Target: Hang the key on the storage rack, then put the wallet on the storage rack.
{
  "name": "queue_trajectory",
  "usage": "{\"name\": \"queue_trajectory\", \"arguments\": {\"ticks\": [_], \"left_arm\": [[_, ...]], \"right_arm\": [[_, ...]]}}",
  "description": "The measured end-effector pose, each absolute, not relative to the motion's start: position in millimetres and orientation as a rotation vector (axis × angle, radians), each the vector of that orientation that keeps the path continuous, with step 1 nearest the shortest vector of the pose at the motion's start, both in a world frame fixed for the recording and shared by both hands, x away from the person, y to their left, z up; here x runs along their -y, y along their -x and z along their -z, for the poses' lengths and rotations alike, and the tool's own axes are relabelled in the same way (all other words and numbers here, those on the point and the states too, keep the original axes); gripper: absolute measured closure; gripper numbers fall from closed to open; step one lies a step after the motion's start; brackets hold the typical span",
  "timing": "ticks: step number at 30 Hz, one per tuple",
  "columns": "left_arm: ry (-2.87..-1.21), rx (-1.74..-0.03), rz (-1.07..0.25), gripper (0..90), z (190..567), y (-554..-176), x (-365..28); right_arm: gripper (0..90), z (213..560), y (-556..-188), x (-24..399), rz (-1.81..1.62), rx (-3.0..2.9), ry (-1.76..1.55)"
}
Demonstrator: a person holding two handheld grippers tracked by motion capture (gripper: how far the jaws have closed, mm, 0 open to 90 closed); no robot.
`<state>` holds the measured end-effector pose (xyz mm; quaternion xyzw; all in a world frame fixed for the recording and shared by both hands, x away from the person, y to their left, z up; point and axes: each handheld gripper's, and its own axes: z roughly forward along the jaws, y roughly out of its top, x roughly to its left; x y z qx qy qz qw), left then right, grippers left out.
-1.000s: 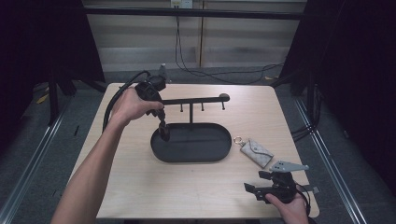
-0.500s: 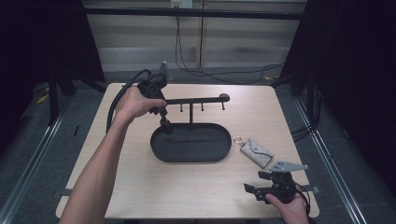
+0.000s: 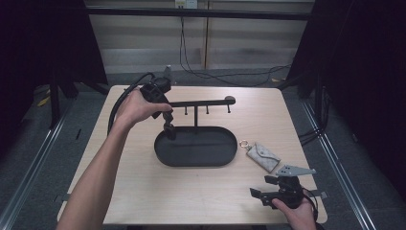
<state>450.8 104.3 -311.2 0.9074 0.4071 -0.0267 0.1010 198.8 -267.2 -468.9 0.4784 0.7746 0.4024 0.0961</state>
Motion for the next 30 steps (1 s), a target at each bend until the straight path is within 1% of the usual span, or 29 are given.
{"name": "queue_trajectory", "arguments": {"ticks": [4,8,12,19,30], "left_arm": [[-2.687,-1.184,0.062,38.3,309.8,-446.7,-102.4],[-2.701,-1.168,0.056,37.7,311.5,-441.2,-100.0],[-2.707,-1.156,0.049,35.3,312.5,-434.9,-104.8],[-2.685,-1.134,0.017,34.6,307.8,-421.0,-114.5],[-2.678,-1.069,0.014,33.8,312.4,-404.1,-125.4]], "right_arm": [[18.9,468.9,-199.8,266.9,-1.192,-2.292,-1.424],[18.9,468.9,-200.4,267.8,-1.201,-2.285,-1.435],[18.9,468.8,-199.5,267.1,-1.192,-2.288,-1.421],[18.9,468.4,-198.1,267.2,-1.187,-2.29,-1.422],[18.9,468.3,-198.6,267.2,-1.187,-2.281,-1.428]]}}
